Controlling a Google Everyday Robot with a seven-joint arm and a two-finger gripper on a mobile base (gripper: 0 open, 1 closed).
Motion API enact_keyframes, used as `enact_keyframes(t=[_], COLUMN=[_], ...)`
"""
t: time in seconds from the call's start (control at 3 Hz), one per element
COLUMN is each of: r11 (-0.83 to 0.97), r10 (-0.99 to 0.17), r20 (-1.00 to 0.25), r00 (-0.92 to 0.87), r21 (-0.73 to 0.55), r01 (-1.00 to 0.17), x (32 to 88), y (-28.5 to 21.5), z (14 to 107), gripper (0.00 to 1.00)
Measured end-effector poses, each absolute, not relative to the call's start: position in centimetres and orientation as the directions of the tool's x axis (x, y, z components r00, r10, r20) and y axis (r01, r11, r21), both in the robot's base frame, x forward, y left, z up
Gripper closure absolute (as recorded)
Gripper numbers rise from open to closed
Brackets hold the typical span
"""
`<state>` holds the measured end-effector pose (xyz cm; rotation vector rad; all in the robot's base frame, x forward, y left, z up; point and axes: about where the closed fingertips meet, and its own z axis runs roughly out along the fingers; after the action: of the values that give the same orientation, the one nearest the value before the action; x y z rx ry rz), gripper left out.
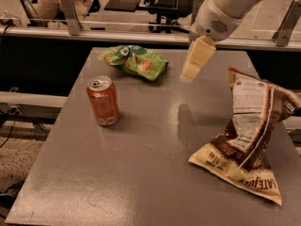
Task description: Pick green rice chip bag
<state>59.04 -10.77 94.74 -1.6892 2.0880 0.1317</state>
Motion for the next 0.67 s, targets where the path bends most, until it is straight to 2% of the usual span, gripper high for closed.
enact_keyframes(t=[0.67], r11=[0.244], r10=[-0.917], r20=[-0.364], r00=[-0.165], r21=[-0.182], r01=[-0.952], x=[64.9], y=[-4.7], z=[91.3], gripper=[0.00])
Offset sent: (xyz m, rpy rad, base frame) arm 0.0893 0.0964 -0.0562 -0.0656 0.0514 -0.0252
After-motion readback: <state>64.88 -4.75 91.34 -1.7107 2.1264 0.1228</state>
